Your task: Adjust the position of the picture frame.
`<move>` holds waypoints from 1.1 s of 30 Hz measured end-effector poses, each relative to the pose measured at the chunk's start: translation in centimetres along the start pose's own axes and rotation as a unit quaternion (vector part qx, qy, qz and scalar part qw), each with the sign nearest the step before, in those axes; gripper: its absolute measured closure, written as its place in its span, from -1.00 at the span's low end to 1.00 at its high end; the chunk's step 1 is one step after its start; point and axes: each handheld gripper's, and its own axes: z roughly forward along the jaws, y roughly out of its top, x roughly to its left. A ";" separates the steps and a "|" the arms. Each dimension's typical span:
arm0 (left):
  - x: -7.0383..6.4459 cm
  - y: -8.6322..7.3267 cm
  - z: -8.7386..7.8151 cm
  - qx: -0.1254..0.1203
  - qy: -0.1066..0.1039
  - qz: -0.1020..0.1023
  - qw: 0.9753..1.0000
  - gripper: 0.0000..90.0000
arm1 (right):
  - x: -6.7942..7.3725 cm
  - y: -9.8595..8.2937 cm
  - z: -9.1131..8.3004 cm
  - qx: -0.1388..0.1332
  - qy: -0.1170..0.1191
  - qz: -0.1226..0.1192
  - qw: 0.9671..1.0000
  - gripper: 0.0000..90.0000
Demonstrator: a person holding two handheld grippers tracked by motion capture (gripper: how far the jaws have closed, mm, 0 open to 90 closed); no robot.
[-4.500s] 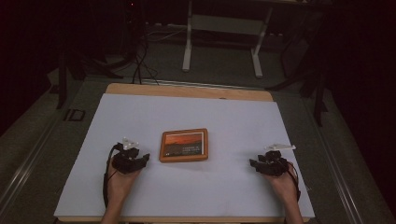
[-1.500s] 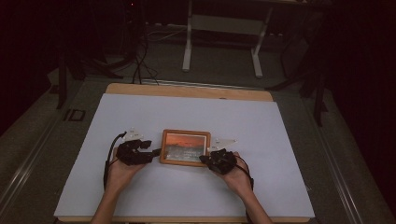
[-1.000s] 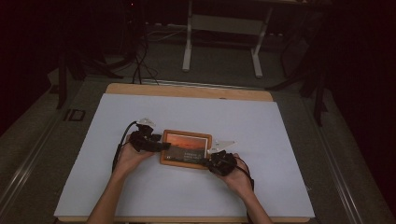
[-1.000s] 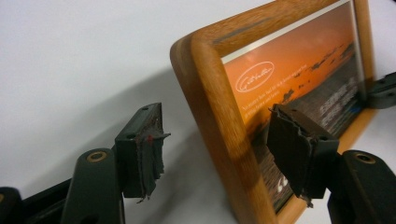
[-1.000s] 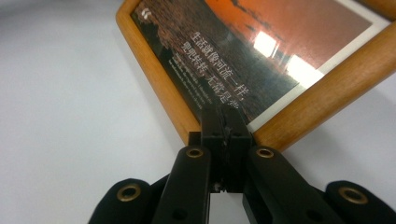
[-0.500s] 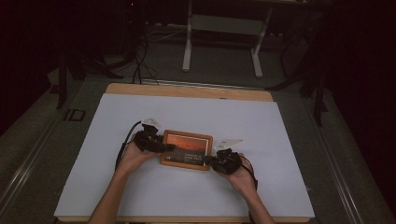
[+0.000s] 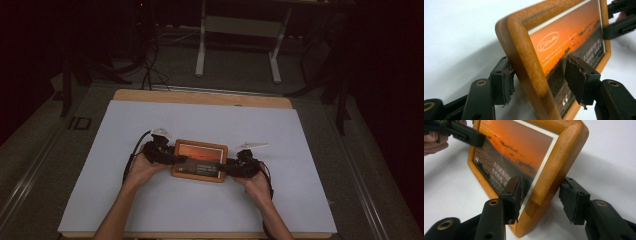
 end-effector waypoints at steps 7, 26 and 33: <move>-0.3 -0.3 -0.2 -0.005 0.002 -0.001 1.000 -0.04 | -0.3 0.2 0.4 -0.007 0.017 0.025 1.000 0.15; -3.2 -1.6 -3.4 -0.069 0.005 0.040 0.997 0.35 | 0.2 0.6 -2.1 -0.033 0.057 -0.050 0.997 0.30; -4.8 -2.4 -4.1 -0.087 0.013 0.048 0.995 0.45 | -0.2 1.3 -2.3 -0.035 0.061 -0.066 0.995 0.18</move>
